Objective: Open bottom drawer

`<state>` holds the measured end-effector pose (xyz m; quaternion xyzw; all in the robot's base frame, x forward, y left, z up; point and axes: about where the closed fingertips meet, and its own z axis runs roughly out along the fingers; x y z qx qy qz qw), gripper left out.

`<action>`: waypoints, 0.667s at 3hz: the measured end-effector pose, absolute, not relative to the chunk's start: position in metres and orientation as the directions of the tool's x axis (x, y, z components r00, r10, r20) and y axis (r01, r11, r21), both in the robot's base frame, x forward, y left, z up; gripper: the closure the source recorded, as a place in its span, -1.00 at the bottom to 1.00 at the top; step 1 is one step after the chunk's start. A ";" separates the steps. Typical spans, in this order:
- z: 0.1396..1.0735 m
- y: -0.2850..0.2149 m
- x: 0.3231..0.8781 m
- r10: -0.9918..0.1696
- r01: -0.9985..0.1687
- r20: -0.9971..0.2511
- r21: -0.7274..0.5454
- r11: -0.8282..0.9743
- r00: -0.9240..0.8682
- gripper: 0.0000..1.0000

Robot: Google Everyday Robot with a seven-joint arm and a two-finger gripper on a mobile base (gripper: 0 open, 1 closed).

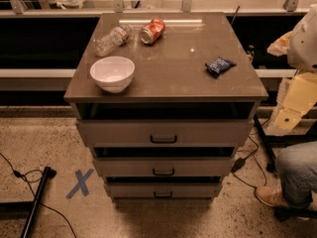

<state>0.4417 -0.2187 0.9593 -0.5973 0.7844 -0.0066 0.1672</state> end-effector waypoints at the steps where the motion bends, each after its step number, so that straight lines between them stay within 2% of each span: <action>1: 0.946 -0.213 0.423 -0.939 -0.925 -0.278 -0.259 0.277 -0.204 -1.00; 2: 0.889 -0.225 0.412 -0.922 -0.892 -0.262 -0.280 0.355 -0.285 -1.00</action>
Offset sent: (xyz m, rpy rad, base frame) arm -0.0175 -0.0325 -0.1897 -0.0210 -0.1334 -0.3229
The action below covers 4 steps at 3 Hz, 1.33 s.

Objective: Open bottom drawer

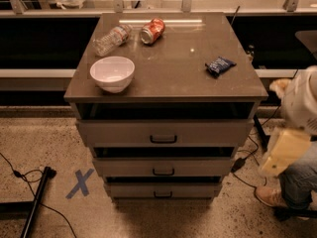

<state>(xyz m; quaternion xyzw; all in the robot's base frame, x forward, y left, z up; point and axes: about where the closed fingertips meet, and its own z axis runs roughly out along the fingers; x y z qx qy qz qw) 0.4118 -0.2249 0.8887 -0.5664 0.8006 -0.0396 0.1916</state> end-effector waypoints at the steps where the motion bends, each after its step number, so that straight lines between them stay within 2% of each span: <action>1: 0.861 -0.225 0.412 -0.913 -0.883 -0.268 -0.277 0.379 -0.308 -1.00; 2: 0.837 -0.222 0.424 -0.922 -0.899 -0.252 -0.253 0.357 -0.295 -1.00; 3: 0.771 -0.222 0.418 -0.909 -0.921 -0.313 -0.187 0.342 -0.274 -1.00; 4: 0.690 -0.253 0.395 -0.858 -0.912 -0.449 -0.187 0.365 -0.251 -1.00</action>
Offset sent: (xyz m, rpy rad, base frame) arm 0.0272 0.0033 -0.0872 -0.0095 0.0765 0.0213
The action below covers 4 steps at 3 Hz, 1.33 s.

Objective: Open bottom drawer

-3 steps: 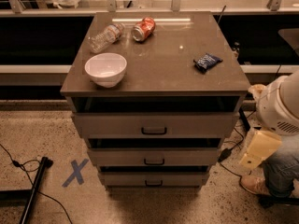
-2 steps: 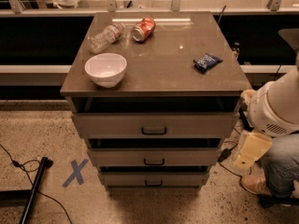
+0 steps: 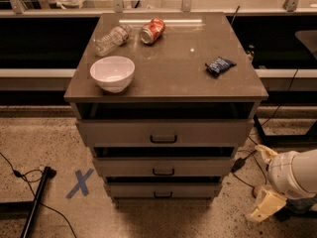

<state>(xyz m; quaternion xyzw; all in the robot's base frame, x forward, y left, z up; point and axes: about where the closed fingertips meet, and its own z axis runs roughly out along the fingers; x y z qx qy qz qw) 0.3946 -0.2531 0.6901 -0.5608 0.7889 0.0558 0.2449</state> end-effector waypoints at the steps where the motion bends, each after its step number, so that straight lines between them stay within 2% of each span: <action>1: 0.690 -0.253 0.395 -0.858 -0.913 -0.448 -0.187 0.363 -0.250 -1.00; 3: 0.621 -0.224 0.390 -0.925 -0.968 -0.369 -0.188 0.164 -0.085 -1.00; 4: 0.566 -0.217 0.395 -0.937 -0.964 -0.348 -0.247 0.099 -0.007 -1.00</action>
Offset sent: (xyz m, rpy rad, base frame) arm 0.0131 0.0255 -0.0557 -0.0693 0.0714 0.1883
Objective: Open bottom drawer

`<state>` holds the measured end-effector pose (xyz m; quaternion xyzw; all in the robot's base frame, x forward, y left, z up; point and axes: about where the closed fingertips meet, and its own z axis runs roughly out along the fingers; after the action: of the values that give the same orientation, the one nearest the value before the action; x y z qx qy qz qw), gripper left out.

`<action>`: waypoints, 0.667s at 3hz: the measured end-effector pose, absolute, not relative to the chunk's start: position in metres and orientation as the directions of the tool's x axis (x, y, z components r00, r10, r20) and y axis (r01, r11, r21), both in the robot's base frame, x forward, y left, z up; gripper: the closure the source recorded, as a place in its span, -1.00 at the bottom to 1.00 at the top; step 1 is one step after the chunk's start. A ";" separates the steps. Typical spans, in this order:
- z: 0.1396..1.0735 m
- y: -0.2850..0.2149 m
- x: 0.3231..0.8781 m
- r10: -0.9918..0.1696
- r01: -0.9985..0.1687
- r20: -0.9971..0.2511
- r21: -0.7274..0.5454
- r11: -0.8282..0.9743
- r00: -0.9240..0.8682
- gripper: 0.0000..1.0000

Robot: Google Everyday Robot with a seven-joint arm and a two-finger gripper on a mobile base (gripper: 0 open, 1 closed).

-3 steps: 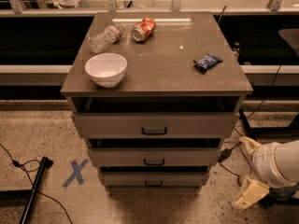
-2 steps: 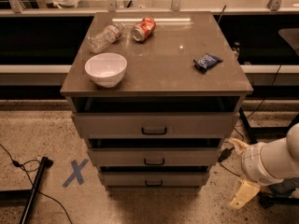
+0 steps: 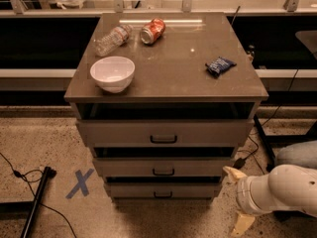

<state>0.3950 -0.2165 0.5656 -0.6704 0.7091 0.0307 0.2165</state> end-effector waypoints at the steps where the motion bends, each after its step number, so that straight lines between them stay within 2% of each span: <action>1: 0.566 -0.216 0.395 -0.937 -0.964 -0.348 -0.246 0.099 -0.007 -1.00; 2: 0.552 -0.211 0.399 -0.936 -0.978 -0.352 -0.199 0.067 0.007 -1.00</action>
Offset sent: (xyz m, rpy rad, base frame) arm 0.0096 0.0118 -0.0305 0.0099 0.1173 0.0770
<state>0.3989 -0.2109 0.5523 -0.6809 0.7027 0.0522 0.1997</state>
